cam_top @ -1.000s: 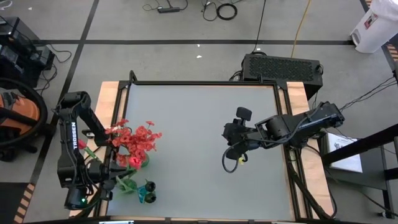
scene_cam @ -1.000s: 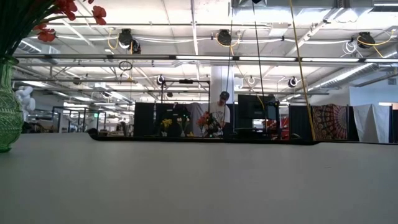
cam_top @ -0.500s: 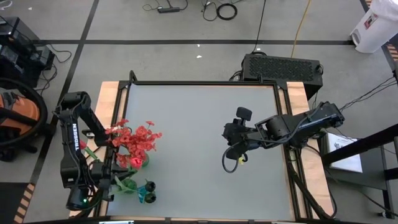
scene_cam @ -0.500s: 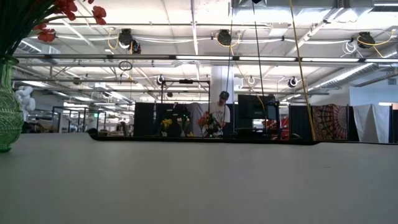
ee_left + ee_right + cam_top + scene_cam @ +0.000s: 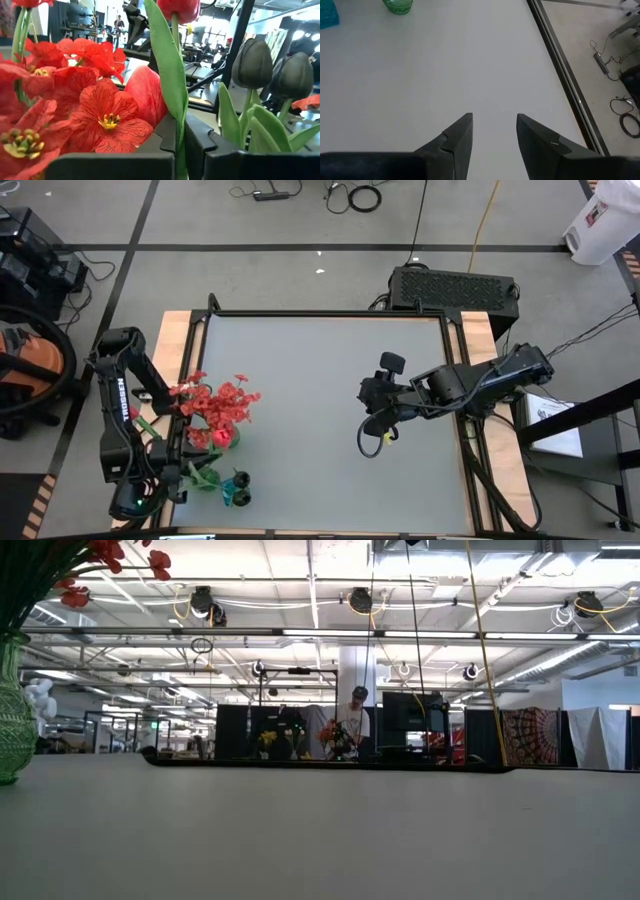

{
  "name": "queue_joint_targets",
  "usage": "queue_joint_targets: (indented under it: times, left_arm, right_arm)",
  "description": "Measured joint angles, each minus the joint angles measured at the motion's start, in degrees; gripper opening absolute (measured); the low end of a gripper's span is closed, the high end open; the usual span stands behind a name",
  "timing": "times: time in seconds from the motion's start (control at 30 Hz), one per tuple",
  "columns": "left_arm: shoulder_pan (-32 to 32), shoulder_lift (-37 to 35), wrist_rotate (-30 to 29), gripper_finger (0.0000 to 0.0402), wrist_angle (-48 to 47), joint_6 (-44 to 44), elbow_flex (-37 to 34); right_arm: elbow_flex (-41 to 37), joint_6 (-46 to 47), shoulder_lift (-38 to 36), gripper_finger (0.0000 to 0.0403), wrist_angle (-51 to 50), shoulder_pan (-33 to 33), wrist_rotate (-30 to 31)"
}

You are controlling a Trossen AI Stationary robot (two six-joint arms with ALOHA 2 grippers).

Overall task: Sort flowers into vase by color
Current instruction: Put the light orange flower into the bottom green vase

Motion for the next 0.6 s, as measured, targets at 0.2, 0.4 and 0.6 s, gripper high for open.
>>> queue_joint_targets:
  times: [0.2, 0.4, 0.6]
  left_arm:
    - [0.0, 0.02, -0.01, 0.0014, -0.15, 2.87, 0.0]
    - [0.14, 0.04, 0.0, 0.0015, 0.19, 2.95, 0.0]
    - [2.01, 1.38, -0.04, 0.0016, 0.74, 2.78, 0.02]
  right_arm:
    - [0.0, 0.01, 0.0, 0.0144, 0.01, 0.0, 0.0]
    - [0.0, 0.02, 0.0, 0.0144, 0.01, 0.0, -0.01]
    - [0.0, 0.02, 0.0, 0.0144, 0.02, 0.0, -0.02]
